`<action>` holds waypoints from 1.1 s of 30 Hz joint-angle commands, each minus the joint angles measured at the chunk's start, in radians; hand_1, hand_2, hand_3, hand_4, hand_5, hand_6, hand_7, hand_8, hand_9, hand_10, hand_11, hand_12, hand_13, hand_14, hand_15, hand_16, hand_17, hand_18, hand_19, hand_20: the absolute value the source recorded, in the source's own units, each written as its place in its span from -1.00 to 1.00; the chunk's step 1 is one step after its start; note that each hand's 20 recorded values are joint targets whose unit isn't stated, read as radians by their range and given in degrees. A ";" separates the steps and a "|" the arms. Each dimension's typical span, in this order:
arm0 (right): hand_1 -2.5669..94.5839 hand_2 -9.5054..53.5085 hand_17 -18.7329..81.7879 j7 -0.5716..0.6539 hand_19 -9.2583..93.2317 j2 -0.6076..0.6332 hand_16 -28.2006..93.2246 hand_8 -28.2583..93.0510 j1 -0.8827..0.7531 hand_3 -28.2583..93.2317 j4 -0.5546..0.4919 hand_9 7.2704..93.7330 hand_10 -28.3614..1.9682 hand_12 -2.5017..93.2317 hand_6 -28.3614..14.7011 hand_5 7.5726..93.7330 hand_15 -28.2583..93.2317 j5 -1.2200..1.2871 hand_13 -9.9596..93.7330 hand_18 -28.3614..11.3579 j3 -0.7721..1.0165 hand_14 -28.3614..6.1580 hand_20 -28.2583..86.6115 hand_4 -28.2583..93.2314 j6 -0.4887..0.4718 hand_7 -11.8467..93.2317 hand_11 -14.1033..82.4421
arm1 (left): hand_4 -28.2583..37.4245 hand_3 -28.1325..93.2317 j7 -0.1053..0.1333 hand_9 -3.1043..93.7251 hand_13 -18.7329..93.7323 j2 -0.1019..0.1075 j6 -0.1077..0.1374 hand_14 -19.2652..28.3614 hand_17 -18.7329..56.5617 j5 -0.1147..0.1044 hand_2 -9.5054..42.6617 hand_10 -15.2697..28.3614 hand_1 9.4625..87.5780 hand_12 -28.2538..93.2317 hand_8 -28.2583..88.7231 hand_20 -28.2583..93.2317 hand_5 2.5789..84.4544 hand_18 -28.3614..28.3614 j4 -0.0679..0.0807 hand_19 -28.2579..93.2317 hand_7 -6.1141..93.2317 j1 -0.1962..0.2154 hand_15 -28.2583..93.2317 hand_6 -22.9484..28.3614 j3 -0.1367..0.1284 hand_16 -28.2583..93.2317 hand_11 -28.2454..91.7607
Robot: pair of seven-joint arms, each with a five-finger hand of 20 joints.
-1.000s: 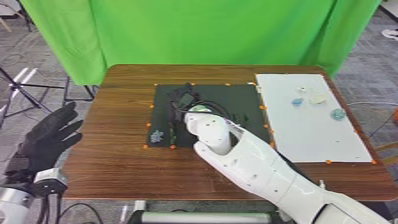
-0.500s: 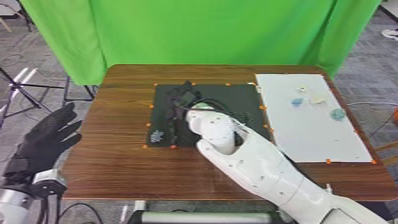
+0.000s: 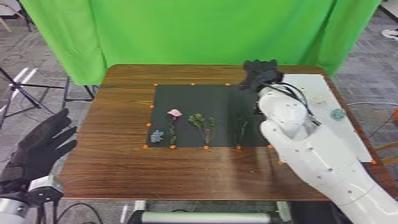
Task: Arrange flowers
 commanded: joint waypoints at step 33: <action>-0.15 -1.00 -0.18 0.046 0.67 0.279 -0.07 -0.67 -0.415 0.83 0.079 0.32 0.38 -0.23 0.33 -0.01 0.35 0.113 0.46 -0.53 0.366 0.43 0.37 -1.00 0.175 0.12 -0.05 | -1.00 0.62 -0.015 -0.59 -0.44 0.002 -0.005 0.30 -0.83 0.000 -0.62 0.10 -0.64 -0.22 -0.69 -0.37 -0.55 0.63 0.002 0.05 -0.49 0.011 -0.27 -0.10 -0.009 -0.42 -0.35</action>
